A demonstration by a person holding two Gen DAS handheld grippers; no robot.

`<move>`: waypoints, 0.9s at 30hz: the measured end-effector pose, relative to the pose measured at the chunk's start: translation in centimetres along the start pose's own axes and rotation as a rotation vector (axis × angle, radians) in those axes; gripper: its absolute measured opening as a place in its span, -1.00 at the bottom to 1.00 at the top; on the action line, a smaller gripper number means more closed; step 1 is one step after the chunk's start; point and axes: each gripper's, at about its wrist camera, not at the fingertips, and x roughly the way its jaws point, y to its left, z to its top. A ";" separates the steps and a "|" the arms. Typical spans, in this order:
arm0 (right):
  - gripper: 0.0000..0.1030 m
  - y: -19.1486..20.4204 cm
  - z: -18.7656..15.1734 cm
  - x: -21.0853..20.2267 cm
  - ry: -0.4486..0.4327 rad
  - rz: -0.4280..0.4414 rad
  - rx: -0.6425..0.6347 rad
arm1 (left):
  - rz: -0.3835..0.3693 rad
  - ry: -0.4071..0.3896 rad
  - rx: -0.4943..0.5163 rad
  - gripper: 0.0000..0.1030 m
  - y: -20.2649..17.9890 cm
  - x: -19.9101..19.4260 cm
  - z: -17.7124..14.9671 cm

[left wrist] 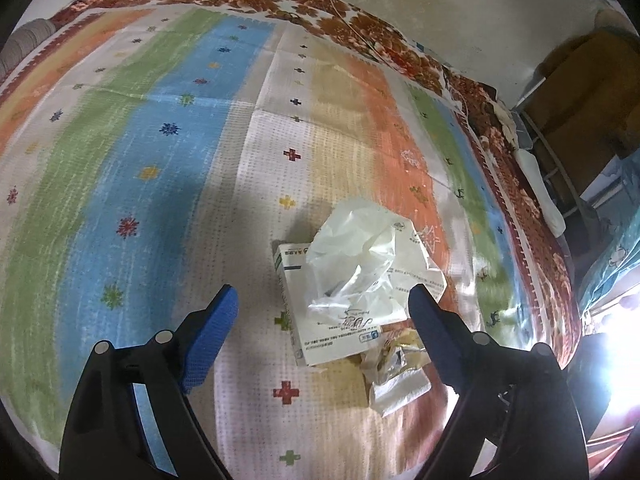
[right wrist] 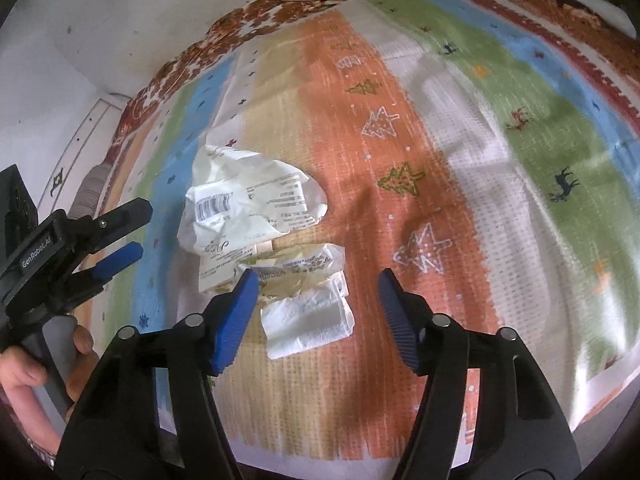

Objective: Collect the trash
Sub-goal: 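Close left tool on white plastic bag while right tool grasps paper packet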

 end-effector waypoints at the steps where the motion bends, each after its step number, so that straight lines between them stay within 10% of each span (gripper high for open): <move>1: 0.08 0.0 0.1 0.1 0.000 0.001 -0.002 | 0.000 0.001 -0.001 0.63 -0.1 0.2 0.1; 15: -0.58 0.1 0.6 2.5 0.024 -0.024 -0.018 | 0.013 0.023 -0.008 0.40 -0.4 3.6 0.7; 27: -0.98 0.7 0.6 2.7 0.019 -0.051 -0.087 | 0.063 0.003 0.093 -0.40 -2.3 4.1 0.1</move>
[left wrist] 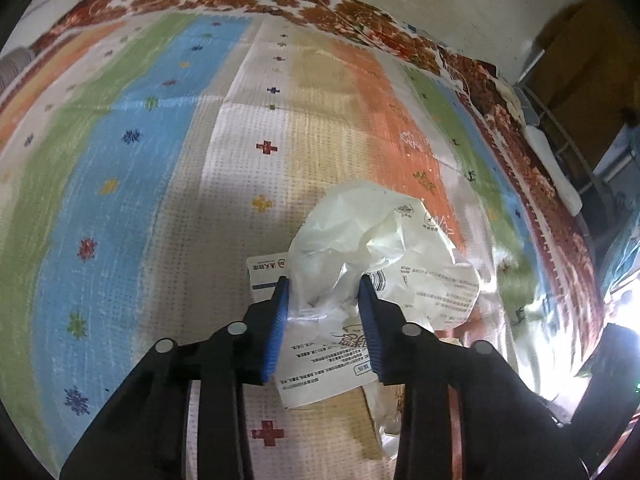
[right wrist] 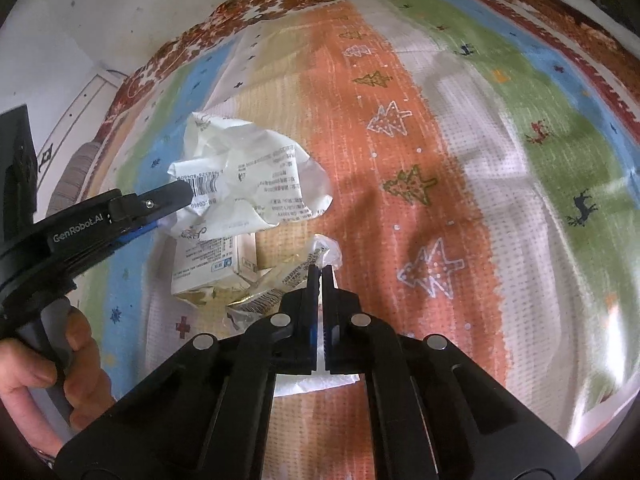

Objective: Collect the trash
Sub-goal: 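Close left tool on white plastic bag while right tool grasps paper packet, then lift the white plastic bag with left tool while right tool lifts the packet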

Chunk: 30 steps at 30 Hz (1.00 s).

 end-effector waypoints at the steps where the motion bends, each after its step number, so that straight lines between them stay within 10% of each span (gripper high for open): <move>1: -0.98 0.1 0.0 -0.2 -0.005 -0.003 -0.006 | 0.002 -0.008 -0.002 -0.41 0.0 -0.3 0.1; 30: -1.00 5.0 -1.9 -9.6 -0.143 -0.052 -0.246 | 0.010 -0.099 -0.070 -0.70 1.3 -10.6 -1.3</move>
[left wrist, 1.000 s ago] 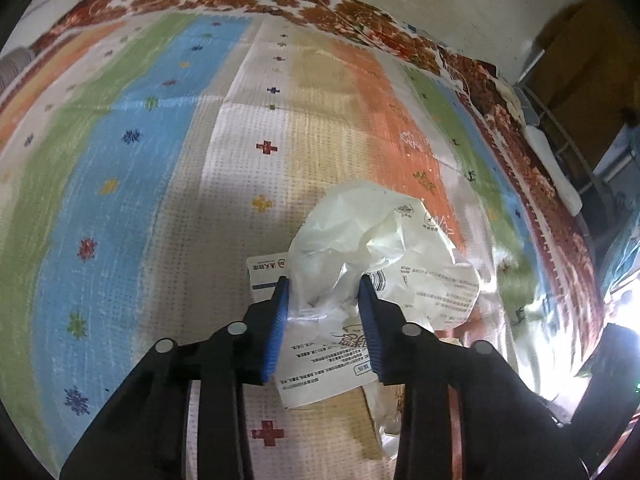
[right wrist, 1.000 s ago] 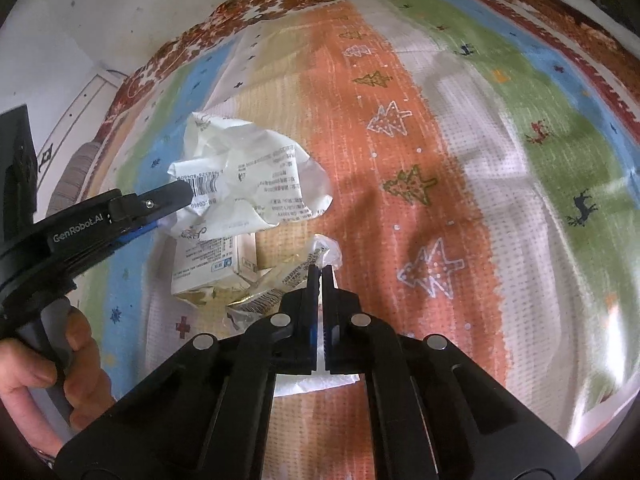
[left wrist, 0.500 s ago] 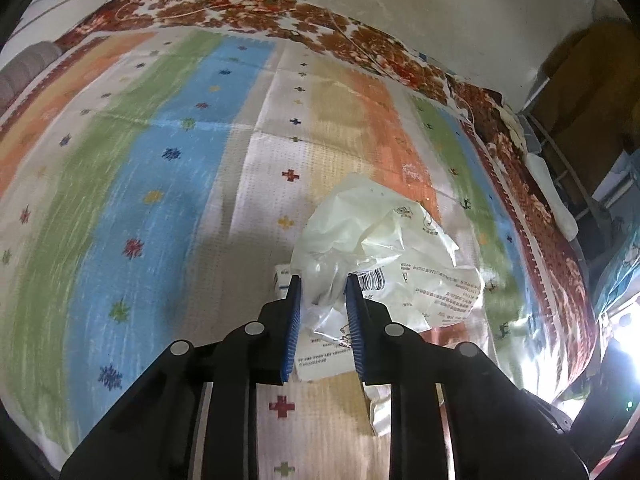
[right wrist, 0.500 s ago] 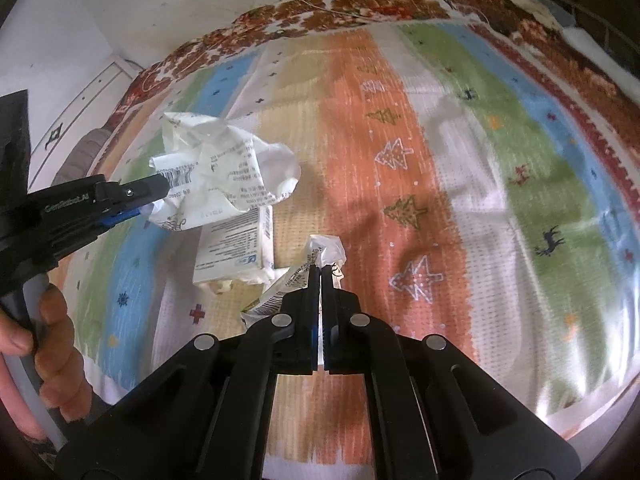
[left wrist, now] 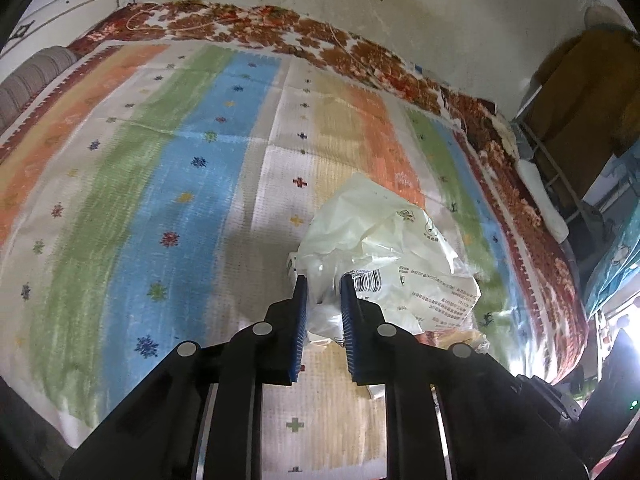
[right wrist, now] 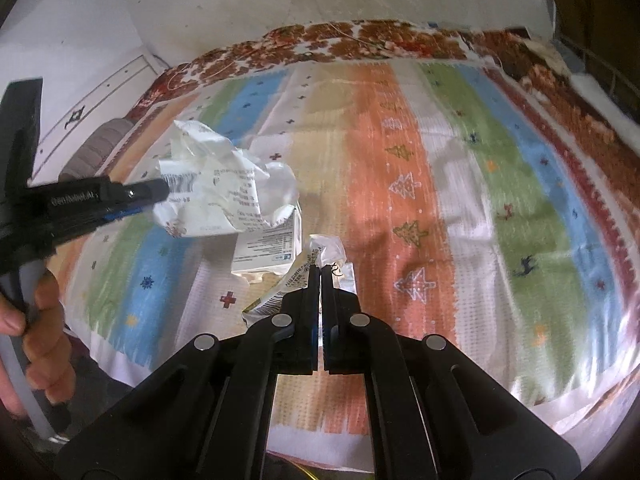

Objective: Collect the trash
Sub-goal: 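Lift the white plastic bag with left tool while right tool lifts the packet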

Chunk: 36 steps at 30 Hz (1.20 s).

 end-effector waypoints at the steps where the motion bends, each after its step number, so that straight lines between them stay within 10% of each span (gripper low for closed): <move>1: -1.00 0.4 0.1 -0.3 -0.009 -0.005 -0.023 | 0.002 -0.005 -0.002 -0.70 0.1 -0.5 -0.1; 36: -1.00 6.8 -4.8 -12.7 -0.135 0.087 -0.149 | -0.100 -0.088 -0.054 -0.72 2.6 -14.2 -5.3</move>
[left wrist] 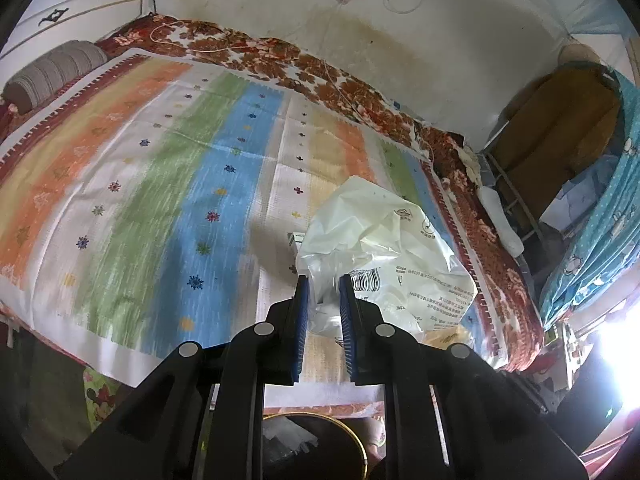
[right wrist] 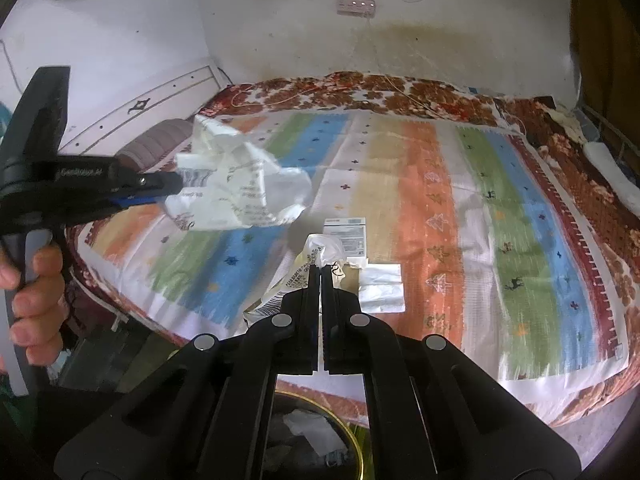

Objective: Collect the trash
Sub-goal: 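Lift the white plastic bag with left tool while right tool lifts the packet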

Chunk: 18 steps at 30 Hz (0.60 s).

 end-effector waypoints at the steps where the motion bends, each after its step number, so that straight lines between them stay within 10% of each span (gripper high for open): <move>1: -1.00 0.2 -0.2 -0.3 -0.003 0.002 -0.002 | 0.007 0.000 0.011 -0.72 -0.1 -0.2 -0.2; 18: -1.00 1.9 -3.7 -4.3 -0.009 -0.012 -0.047 | 0.055 0.031 0.032 -0.71 -0.3 -3.5 -4.2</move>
